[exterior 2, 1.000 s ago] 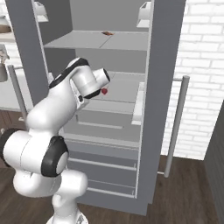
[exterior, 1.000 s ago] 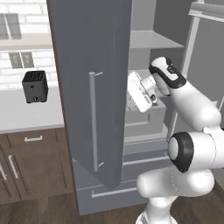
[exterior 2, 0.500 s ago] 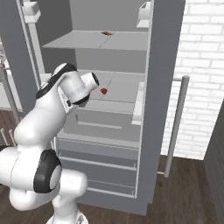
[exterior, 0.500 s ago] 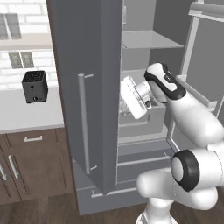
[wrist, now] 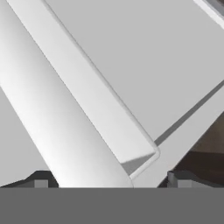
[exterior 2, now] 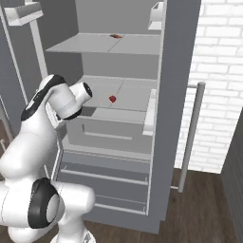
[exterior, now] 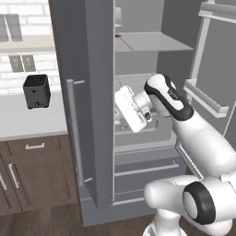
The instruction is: Take the strawberry from the fridge and place it on top of the pancake, located on the dining counter.
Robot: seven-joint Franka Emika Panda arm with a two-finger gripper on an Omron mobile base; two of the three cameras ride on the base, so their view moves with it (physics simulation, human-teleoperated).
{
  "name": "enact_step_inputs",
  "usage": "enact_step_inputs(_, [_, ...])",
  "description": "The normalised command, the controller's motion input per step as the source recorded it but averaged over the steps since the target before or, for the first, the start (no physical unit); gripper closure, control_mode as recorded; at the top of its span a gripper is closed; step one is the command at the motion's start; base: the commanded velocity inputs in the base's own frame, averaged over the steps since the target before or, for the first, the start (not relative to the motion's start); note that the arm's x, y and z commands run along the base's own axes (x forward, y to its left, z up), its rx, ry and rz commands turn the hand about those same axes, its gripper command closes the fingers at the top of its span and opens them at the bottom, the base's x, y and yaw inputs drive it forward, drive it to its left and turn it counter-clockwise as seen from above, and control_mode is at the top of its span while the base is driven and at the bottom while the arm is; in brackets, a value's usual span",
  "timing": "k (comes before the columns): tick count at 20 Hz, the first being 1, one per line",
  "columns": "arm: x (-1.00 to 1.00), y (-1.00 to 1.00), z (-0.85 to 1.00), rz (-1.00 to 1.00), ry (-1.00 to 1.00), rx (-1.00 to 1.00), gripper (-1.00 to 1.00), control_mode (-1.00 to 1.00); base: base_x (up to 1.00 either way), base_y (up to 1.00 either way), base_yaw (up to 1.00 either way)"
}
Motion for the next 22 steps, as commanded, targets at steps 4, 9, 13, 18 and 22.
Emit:
enact_step_inputs(4, [-0.28,0.57,0.00,0.00,0.00,0.00,-1.00,-1.00,0.00,0.00,0.00])
enact_step_inputs(9, [-0.17,0.60,0.00,0.00,0.00,0.00,-1.00,-1.00,0.00,0.00,0.00])
enact_step_inputs(13, [-0.13,0.48,0.00,0.00,0.00,0.00,-1.00,-1.00,0.00,0.00,0.00])
enact_step_inputs(18, [-0.04,0.24,0.00,0.00,0.00,0.00,-1.00,-1.00,0.00,0.00,0.00])
enact_step_inputs(22, [0.00,0.41,0.00,0.00,-0.01,0.00,-1.00,-1.00,0.00,0.00,0.00])
